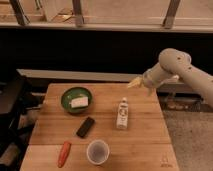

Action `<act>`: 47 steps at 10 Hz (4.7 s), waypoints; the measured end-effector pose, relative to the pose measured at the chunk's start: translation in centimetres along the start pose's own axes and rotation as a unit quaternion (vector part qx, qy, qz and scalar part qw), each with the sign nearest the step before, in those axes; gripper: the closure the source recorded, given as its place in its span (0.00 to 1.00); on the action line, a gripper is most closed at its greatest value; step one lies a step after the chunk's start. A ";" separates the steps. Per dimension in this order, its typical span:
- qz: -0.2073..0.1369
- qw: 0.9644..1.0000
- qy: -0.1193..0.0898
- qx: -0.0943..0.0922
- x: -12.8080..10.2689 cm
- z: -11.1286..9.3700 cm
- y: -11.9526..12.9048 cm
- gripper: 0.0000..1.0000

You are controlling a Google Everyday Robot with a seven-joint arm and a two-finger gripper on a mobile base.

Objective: Pick up the ceramic cup

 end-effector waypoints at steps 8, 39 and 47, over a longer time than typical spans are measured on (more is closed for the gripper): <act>0.000 1.000 0.000 0.000 0.0 0.0 0.0 0.20; -0.227 0.965 0.126 -0.044 14.7 4.0 14.1 0.20; -0.330 0.929 0.168 -0.023 21.8 7.2 16.5 0.20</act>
